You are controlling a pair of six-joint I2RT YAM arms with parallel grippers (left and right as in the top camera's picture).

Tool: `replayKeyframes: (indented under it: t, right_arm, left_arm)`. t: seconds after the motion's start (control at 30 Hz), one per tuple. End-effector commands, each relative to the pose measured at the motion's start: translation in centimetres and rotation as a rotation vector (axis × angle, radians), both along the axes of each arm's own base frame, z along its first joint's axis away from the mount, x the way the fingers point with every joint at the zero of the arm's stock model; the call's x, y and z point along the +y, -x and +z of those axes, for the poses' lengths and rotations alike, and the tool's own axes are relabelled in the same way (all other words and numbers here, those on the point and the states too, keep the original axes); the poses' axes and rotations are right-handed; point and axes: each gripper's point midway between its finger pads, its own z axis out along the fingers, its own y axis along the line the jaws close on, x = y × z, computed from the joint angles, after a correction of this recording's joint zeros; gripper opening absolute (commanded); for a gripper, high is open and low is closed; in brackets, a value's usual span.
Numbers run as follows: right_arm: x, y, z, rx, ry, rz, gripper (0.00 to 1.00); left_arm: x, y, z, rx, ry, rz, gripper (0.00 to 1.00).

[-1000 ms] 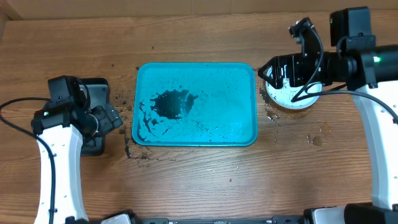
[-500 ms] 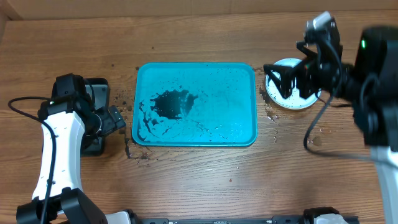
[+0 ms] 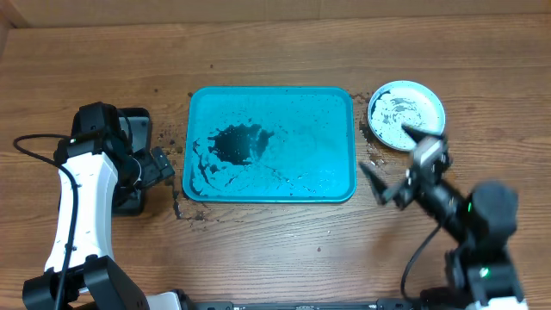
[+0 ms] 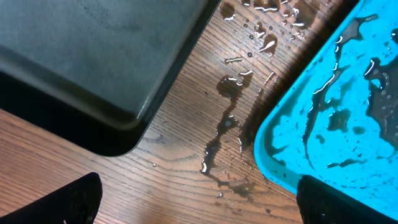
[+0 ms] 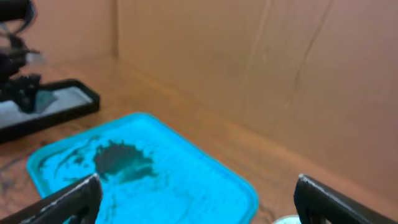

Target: Clean dirty plates on tray and stack at the side

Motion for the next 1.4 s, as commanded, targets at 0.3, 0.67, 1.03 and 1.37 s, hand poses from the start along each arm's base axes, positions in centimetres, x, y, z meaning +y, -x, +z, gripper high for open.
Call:
replayKeyframes:
  t: [0.3, 0.67, 1.03, 1.37]
  right_arm:
    - [-1.0, 3.3, -4.4, -0.178, -0.018, -0.047, 1.0]
    - [-2.7, 3.3, -5.1, -0.235, -0.029, -0.158, 1.0]
    - [-5.2, 2.9, -5.2, -0.228, -0.03, -0.313, 1.0]
    - [-7.0, 2.1, -8.9, -0.07, -0.005, -0.426, 1.0]
  left_arm:
    - [0.0, 0.1, -0.3, 0.013, -0.005, 0.012, 1.0]
    - [0.0, 0.1, -0.3, 0.013, -0.004, 0.012, 1.0]
    - [0.0, 0.1, -0.3, 0.013, -0.005, 0.012, 1.0]
    - [0.0, 0.1, -0.3, 0.013, -0.005, 0.012, 1.0]
